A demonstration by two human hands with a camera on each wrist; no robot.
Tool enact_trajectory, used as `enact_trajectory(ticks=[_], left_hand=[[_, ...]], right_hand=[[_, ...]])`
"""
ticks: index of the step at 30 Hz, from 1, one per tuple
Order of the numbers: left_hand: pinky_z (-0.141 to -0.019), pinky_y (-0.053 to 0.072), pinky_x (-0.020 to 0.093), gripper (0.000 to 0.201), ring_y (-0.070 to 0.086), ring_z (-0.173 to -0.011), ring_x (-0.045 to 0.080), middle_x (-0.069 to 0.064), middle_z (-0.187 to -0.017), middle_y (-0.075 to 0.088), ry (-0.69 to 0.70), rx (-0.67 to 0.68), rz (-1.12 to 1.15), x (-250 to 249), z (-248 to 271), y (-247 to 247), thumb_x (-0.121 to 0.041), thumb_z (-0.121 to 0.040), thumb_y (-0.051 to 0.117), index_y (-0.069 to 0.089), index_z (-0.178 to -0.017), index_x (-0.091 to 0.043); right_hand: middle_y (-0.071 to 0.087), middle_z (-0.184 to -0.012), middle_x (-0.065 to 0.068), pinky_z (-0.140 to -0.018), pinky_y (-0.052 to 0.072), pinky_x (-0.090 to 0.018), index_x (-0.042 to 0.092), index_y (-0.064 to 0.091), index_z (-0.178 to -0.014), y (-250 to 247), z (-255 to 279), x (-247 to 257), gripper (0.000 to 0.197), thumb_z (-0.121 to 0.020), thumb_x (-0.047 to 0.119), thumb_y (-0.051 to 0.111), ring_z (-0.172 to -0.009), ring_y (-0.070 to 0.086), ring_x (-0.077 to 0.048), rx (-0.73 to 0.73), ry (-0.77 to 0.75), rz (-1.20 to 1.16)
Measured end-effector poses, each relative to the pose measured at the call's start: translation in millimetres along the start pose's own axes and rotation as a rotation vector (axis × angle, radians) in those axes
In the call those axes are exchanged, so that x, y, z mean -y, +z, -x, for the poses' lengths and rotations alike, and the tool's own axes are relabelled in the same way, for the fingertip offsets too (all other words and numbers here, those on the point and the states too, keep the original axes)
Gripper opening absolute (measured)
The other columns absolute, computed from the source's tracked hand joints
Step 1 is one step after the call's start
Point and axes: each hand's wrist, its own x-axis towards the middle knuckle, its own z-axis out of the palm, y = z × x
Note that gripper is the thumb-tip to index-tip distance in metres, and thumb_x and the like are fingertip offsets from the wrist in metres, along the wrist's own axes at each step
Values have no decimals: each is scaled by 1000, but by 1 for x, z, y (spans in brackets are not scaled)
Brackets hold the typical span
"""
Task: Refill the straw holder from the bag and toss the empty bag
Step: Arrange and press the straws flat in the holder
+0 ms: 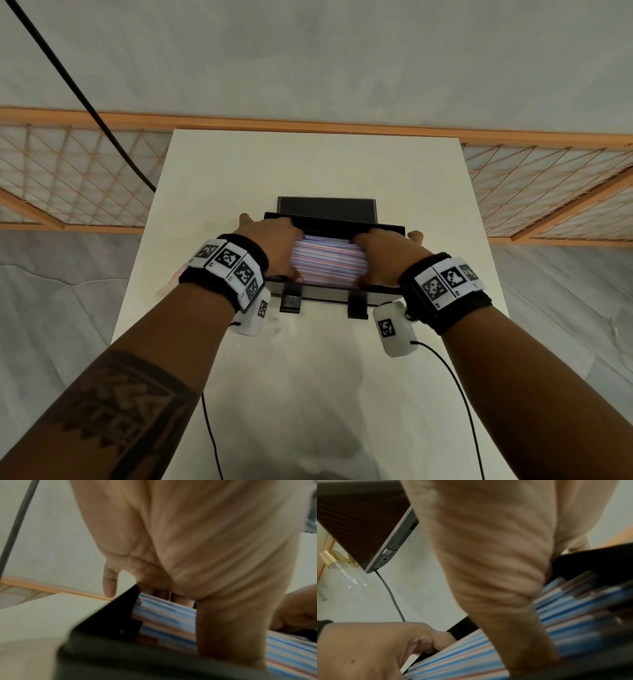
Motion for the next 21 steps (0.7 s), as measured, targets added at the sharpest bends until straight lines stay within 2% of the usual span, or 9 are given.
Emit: enact_trajectory(ticks=[5, 10, 13, 16, 19, 21], left_hand=[[-93, 41, 52, 57, 60, -107, 22, -5, -118, 56, -12, -36, 43, -1, 3, 8, -53, -74, 74, 53, -122, -30], [-70, 42, 35, 63, 56, -85, 19, -2, -108, 63, -25, -153, 71, -5, 2, 15, -42, -73, 77, 45, -126, -28], [-67, 44, 36, 58, 62, -93, 24, 0, -111, 61, -48, -238, 63, -6, 4, 22, -35, -74, 76, 47, -123, -27], [-67, 41, 35, 52, 60, -102, 25, -2, -113, 60, -76, -338, 86, -6, 10, 25, -29, -77, 72, 50, -124, -29], [-69, 43, 35, 57, 59, -107, 23, -5, -120, 58, -106, -426, 152, -6, 16, 26, -38, -78, 73, 50, -130, -33], [-74, 48, 36, 70, 57, -114, 21, -8, -129, 55, -102, -447, 221, -5, 18, 29, -53, -74, 75, 47, -136, -36]], right_hand=[[46, -107, 6, -106, 31, -60, 28, 55, -126, 13, -1, 1, 50, -81, 42, 74, -111, 62, -24, -46, 27, 3], [62, -102, 7, -100, 33, -53, 26, 48, -126, 19, -2, 3, 55, -78, 35, 75, -100, 68, -26, -163, 48, 38], [67, -112, 5, -103, 37, -52, 29, 49, -130, 22, 0, 3, 58, -78, 38, 74, -105, 68, -26, -241, 52, 51], [67, -114, 6, -106, 40, -50, 32, 53, -130, 23, 4, 2, 52, -81, 34, 70, -108, 67, -24, -370, 40, 49], [67, -118, 7, -112, 36, -52, 35, 55, -132, 21, 8, 4, 53, -81, 30, 68, -110, 67, -23, -442, 42, -14], [65, -123, 7, -114, 33, -54, 36, 56, -134, 21, 13, 5, 55, -81, 39, 71, -114, 66, -23, -469, 38, -88]])
